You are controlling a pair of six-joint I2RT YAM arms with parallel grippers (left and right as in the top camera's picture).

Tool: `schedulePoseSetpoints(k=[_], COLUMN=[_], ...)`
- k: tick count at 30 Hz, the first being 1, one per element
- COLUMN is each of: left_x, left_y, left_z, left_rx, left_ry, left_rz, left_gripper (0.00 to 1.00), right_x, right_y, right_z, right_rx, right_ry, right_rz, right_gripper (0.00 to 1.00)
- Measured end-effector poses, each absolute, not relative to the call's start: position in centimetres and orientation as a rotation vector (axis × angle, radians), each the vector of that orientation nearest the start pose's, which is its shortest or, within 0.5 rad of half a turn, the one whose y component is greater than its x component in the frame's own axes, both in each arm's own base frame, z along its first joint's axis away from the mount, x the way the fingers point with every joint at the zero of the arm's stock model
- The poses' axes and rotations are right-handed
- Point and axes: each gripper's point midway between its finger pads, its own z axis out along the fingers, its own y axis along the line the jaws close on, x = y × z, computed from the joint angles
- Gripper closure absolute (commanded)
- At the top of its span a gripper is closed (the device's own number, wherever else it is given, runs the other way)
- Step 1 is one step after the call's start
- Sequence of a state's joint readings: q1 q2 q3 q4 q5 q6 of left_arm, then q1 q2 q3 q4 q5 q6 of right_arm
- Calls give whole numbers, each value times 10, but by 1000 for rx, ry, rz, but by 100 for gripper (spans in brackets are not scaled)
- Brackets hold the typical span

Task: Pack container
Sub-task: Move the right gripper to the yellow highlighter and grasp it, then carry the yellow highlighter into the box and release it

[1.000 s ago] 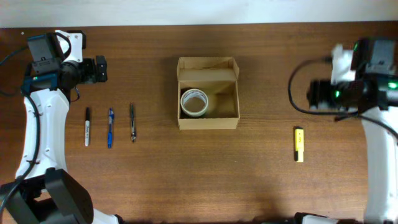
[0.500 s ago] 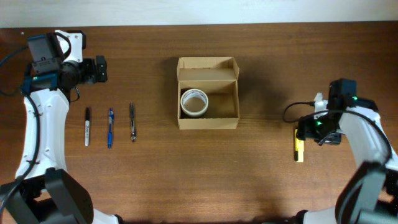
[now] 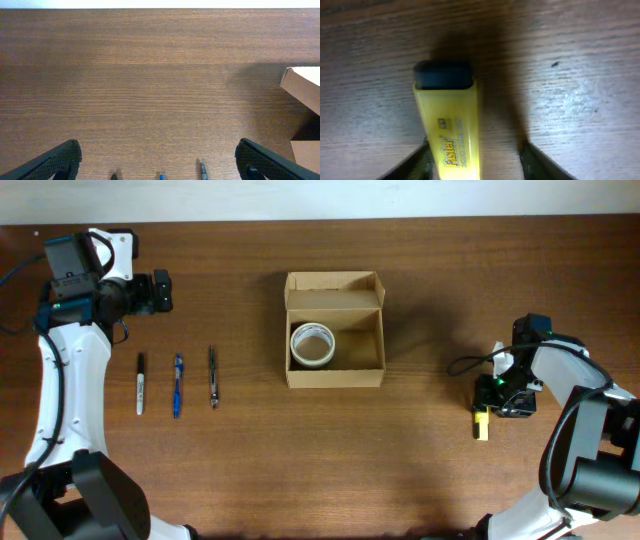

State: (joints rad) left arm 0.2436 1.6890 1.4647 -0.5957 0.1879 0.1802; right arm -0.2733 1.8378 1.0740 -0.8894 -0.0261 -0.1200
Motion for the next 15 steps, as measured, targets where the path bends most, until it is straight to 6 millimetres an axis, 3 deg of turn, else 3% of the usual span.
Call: schedulePoseSetpoints(k=[4, 9, 15], left_x=[463, 463, 463], left_y=[82, 82, 82], left_z=[202, 202, 202], left_rx=[13, 13, 13], left_ry=[2372, 2372, 2372], left_rz=[-22, -22, -22], left_gripper=[1, 1, 1], right_x=[279, 280, 285], right_y=[-74, -73, -64], right_z=[-3, -3, 5], right_rx=[260, 261, 259], right_ry=[3202, 3202, 3197], right_rz=[65, 68, 158], right_gripper=[69, 96, 96])
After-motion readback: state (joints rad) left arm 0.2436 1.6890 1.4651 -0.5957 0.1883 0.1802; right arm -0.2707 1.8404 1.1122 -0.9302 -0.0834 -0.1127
